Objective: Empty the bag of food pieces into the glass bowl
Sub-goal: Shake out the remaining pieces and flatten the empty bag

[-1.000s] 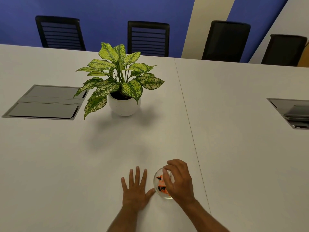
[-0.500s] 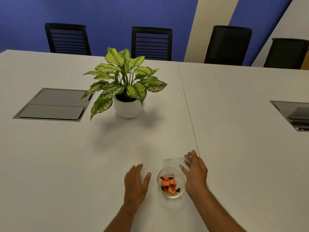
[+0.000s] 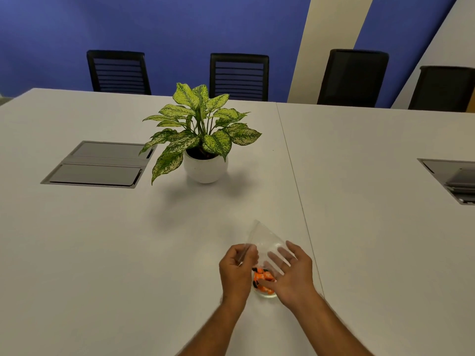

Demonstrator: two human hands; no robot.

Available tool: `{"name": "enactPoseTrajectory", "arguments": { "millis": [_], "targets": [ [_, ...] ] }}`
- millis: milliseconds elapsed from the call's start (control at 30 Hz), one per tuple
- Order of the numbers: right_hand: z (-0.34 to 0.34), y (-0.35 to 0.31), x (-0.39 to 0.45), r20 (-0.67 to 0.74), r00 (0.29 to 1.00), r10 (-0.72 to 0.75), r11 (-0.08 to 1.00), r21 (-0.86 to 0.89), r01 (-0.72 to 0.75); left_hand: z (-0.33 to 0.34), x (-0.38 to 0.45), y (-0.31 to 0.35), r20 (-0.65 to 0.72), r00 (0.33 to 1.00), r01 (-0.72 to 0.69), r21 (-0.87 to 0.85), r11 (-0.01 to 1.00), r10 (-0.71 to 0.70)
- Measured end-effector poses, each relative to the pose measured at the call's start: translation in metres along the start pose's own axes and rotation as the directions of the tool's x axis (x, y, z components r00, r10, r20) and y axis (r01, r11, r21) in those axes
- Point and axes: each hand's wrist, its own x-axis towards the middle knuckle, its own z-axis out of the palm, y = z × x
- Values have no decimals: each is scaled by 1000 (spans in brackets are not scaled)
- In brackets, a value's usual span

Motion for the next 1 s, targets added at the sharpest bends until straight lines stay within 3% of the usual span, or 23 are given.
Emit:
{"name": "enactPoseTrajectory", "arguments": {
  "millis": [200, 367, 633, 767, 900, 1000],
  "targets": [
    [-26, -1, -1, 150, 965, -214, 911, -325, 252, -15, 8, 18, 135, 989, 51, 39, 998, -56],
    [-37, -5, -3, 274, 938, -210, 776, -537, 331, -29, 11, 24, 278, 953, 64, 195, 979, -118],
    [-40, 2, -7, 378, 885, -272, 653, -603, 458, -36, 7, 22, 117, 981, 131, 167, 977, -152],
    [-39, 3, -7, 406, 885, -227, 618, -642, 454, -42, 7, 22, 69, 990, 114, 102, 988, -121],
    [-38, 7, -1, 369, 892, -262, 616, -648, 449, -48, 6, 21, 143, 977, 155, 56, 986, -162],
    [-35, 10, 4, 354, 875, -331, 593, -643, 484, -51, 4, 21, 245, 940, 213, 121, 970, -237]
  ]
}}
